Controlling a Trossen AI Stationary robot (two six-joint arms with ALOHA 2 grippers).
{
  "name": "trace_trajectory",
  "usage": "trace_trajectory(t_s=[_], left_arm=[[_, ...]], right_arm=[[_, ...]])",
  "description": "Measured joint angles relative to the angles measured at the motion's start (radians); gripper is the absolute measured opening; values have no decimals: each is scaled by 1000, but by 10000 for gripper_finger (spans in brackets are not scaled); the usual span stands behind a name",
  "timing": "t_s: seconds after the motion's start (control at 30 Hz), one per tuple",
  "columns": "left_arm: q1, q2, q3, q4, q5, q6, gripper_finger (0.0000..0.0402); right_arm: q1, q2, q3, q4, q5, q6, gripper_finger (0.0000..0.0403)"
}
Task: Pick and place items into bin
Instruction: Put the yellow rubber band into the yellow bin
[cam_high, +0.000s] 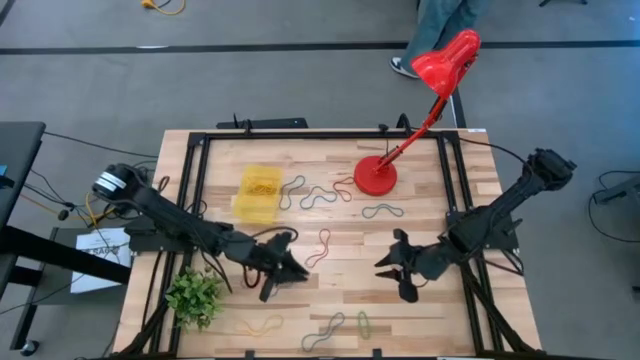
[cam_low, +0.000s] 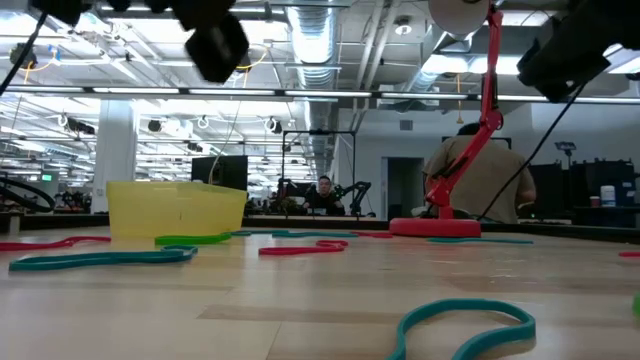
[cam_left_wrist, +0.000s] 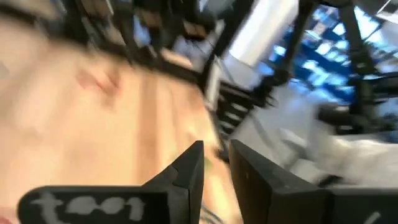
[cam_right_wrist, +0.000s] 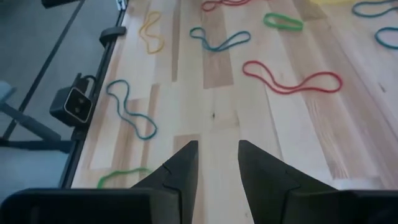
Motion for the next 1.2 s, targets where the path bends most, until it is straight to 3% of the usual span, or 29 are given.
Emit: trace_trajectory(t_s=[0.17,0.37,0.47,0.7,0.83,1.0,1.2], left_arm=[[-18,9,12,-247,8,-196,67],[-69,10,201,-774,-15,-182,67],[-113,10,303,-918,-64,-143,67],[-234,9,369,-922,-177,-64,67],[-277,53,362,-928,-227,-173,67],[-293,206,361,-890,-132,-321,66],[-293,365,385,-883,26,-377,66]], right_arm=[[-55,0,0,-1,-15,-56,107],[-105,0,0,-34,-15,-57,107],[-117,0,0,-62,-15,-57,107],[-122,0,0,-72,-15,-57,107],[-122,0,1,-70,-15,-57,107],[-122,0,1,-65,-13,-57,107],[-122,0,1,-63,-12,-57,107]])
